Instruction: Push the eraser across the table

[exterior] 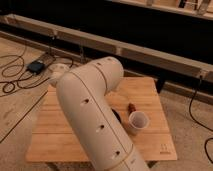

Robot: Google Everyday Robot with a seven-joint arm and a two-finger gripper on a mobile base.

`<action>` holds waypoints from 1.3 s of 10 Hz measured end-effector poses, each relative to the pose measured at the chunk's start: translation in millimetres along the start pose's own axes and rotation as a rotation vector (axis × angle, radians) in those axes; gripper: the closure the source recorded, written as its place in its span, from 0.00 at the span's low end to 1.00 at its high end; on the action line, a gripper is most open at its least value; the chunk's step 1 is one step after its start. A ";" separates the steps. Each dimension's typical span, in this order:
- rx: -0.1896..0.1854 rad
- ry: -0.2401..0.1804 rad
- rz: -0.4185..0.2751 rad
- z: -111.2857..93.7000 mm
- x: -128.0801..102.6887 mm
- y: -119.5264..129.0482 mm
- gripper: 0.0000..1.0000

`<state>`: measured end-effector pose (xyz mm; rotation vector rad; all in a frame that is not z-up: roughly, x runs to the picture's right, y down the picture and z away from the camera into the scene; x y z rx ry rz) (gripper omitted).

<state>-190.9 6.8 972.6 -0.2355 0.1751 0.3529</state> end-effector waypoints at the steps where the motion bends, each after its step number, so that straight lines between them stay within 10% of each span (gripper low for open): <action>1: 0.000 0.000 0.000 0.0 0.0 0.0 0.20; 13: -0.066 -0.092 0.011 -9.1 -48.7 -75.2 0.20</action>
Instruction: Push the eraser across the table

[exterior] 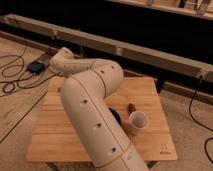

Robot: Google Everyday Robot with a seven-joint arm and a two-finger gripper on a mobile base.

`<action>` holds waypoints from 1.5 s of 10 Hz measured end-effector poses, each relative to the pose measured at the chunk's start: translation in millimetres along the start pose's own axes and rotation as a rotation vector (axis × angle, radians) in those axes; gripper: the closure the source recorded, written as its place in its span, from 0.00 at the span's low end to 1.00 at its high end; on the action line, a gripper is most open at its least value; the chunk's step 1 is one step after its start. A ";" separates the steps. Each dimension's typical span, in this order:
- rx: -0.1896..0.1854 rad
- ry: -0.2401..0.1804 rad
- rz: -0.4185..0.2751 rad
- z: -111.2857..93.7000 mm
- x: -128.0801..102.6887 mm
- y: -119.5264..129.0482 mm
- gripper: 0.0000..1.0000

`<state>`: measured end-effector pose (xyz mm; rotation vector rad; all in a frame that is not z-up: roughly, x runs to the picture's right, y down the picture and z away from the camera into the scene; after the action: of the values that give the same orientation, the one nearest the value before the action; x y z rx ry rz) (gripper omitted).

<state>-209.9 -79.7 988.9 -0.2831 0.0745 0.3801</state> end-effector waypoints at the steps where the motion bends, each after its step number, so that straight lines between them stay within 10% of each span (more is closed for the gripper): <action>1: 0.016 -0.005 0.000 1.9 -3.4 -9.9 0.20; 9: 0.195 -0.074 -0.059 45.3 -22.3 -71.6 0.20; 15: 0.248 -0.045 -0.095 66.0 -13.7 -79.5 0.20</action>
<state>-191.4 -136.4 1074.4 -0.0330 0.0629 0.2790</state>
